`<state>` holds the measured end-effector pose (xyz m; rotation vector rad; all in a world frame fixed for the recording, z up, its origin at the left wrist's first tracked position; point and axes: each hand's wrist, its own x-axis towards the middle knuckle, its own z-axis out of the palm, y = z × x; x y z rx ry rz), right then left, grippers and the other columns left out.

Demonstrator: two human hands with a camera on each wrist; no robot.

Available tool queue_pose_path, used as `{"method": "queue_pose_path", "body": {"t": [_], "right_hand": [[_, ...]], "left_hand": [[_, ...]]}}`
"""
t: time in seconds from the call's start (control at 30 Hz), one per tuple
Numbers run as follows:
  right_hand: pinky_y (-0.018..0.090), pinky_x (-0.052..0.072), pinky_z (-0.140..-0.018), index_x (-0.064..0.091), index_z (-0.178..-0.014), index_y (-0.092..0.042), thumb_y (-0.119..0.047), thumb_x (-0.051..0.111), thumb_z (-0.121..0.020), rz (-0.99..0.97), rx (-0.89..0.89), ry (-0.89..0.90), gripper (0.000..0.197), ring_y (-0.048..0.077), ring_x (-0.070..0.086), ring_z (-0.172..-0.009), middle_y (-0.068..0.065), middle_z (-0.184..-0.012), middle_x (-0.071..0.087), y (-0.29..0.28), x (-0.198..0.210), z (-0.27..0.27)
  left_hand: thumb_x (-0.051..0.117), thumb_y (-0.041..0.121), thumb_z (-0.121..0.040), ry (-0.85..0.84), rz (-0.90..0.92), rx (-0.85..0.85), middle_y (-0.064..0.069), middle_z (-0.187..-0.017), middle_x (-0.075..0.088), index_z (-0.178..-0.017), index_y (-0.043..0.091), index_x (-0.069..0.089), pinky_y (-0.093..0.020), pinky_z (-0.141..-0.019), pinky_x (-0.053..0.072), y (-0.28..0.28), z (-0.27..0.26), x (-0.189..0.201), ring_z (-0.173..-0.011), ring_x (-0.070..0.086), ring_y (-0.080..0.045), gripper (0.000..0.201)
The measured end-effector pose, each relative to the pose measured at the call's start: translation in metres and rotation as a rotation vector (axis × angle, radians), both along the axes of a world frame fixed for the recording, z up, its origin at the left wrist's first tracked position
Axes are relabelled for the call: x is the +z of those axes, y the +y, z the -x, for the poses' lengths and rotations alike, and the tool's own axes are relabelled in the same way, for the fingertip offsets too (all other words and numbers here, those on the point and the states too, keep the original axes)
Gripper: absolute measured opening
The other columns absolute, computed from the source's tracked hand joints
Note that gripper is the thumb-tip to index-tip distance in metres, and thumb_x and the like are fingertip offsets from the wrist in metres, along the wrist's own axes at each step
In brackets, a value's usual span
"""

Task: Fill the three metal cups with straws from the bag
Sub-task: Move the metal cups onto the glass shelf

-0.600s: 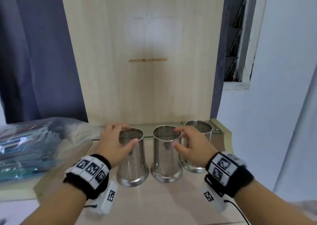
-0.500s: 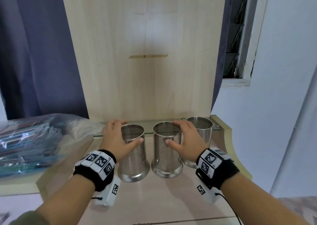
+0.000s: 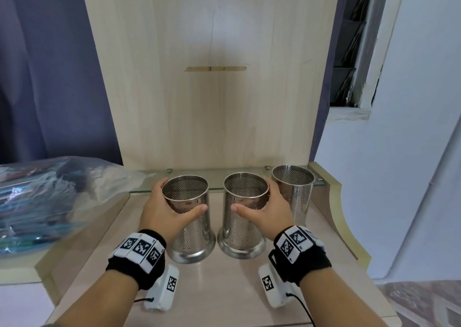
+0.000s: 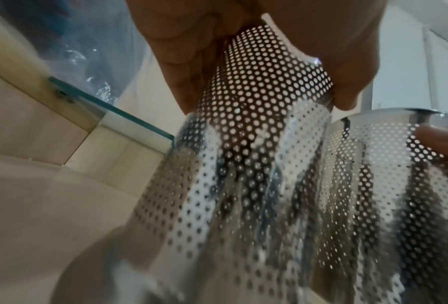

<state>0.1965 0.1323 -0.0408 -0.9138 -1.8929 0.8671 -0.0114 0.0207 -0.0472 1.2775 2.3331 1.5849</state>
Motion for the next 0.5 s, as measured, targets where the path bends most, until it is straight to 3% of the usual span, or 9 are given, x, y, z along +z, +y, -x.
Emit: {"method": "queue_pose_path", "body": {"t": [0.1, 0.2, 0.3, 0.4, 0.5], "right_hand": [[0.007, 0.031, -0.083, 0.037, -0.110, -0.045, -0.043, 0.090, -0.058, -0.016, -0.022, -0.017, 0.074, -0.009, 0.048, -0.093, -0.030, -0.098, 0.050, 0.000, 0.000, -0.002], [-0.003, 0.028, -0.072, 0.038, -0.111, -0.042, -0.042, 0.090, -0.059, -0.008, -0.009, -0.033, 0.074, -0.017, 0.046, -0.087, -0.032, -0.096, 0.049, 0.002, 0.001, -0.003], [-0.004, 0.030, -0.068, 0.040, -0.112, -0.039, -0.044, 0.090, -0.059, -0.003, -0.001, -0.050, 0.072, -0.020, 0.045, -0.086, -0.031, -0.095, 0.050, 0.001, 0.002, -0.002], [0.000, 0.031, -0.071, 0.043, -0.114, -0.036, -0.044, 0.090, -0.059, 0.021, 0.003, -0.053, 0.073, -0.007, 0.051, -0.090, -0.026, -0.098, 0.053, 0.000, 0.003, -0.001], [0.001, 0.031, -0.074, 0.045, -0.123, -0.030, -0.043, 0.091, -0.058, 0.049, 0.013, -0.035, 0.081, -0.001, 0.054, -0.098, -0.024, -0.101, 0.055, 0.001, 0.002, -0.003]], "left_hand": [[0.090, 0.054, -0.045, 0.034, -0.016, -0.013, 0.002, -0.126, 0.060, -0.137, 0.019, 0.042, -0.032, -0.096, 0.047, 0.000, -0.002, 0.019, -0.110, 0.056, -0.015, 0.110], [0.087, 0.051, -0.051, 0.037, -0.105, -0.019, 0.000, -0.129, 0.058, -0.139, 0.017, 0.040, -0.024, -0.089, 0.043, 0.004, 0.000, 0.056, -0.106, 0.054, -0.010, 0.105], [0.086, 0.047, -0.059, 0.047, -0.192, -0.019, 0.001, -0.133, 0.056, -0.142, 0.016, 0.037, -0.014, -0.081, 0.038, 0.018, 0.008, 0.097, -0.106, 0.051, -0.006, 0.101], [0.087, 0.052, -0.056, 0.053, -0.221, -0.015, 0.002, -0.134, 0.055, -0.143, 0.017, 0.035, -0.017, -0.088, 0.040, 0.045, 0.016, 0.119, -0.108, 0.053, -0.007, 0.107], [0.090, 0.050, -0.054, 0.017, -0.171, -0.018, 0.001, -0.137, 0.053, -0.144, 0.016, 0.033, -0.019, -0.092, 0.037, 0.074, 0.024, 0.118, -0.114, 0.051, -0.009, 0.112]]}}
